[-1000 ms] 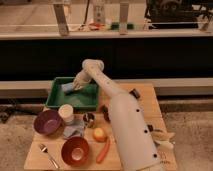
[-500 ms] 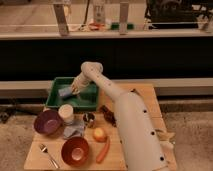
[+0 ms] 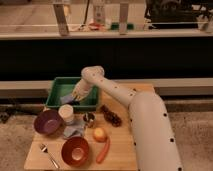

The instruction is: Wipe tray with sponge

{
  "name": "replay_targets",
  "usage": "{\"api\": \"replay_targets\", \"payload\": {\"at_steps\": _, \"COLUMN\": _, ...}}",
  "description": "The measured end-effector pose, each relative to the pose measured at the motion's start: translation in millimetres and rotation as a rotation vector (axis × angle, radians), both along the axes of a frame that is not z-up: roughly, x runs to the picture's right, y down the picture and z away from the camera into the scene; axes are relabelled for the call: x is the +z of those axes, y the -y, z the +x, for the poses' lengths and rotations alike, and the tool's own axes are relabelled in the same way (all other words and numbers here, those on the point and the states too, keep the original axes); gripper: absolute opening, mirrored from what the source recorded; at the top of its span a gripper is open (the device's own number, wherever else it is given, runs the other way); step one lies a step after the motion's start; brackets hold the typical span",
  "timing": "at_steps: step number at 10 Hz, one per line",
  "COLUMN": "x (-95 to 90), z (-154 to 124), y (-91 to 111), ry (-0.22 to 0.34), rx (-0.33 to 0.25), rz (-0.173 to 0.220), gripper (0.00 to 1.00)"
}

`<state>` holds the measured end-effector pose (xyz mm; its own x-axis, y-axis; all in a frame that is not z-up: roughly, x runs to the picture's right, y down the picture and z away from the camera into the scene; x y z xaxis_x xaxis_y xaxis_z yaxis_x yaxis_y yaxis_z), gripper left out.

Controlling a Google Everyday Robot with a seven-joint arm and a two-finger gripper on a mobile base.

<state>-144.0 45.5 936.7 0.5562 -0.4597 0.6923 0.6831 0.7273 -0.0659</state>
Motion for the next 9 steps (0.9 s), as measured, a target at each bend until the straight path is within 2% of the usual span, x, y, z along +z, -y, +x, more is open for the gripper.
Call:
{"api": "replay_targets", "payload": {"at_steps": 2, "x": 5.3, "z": 38, "y": -1, "ry": -0.07, "rx": 0.039, "rz": -0.015, "gripper": 0.02}}
{"api": "replay_targets", "payload": {"at_steps": 4, "x": 22.9, "z": 55, "y": 4, "ry": -0.128, "rx": 0.08, "rz": -0.031, "gripper": 0.02}}
{"api": "replay_targets", "payload": {"at_steps": 7, "x": 56.9, "z": 58, "y": 39, "ry": -0.168, "rx": 0.147, "rz": -0.03, "gripper": 0.02}}
{"api": "replay_targets", "payload": {"at_steps": 9, "x": 68.0, "z": 51, "y": 63, "ry": -0.168, "rx": 0.18, "rz": -0.01, "gripper": 0.02}}
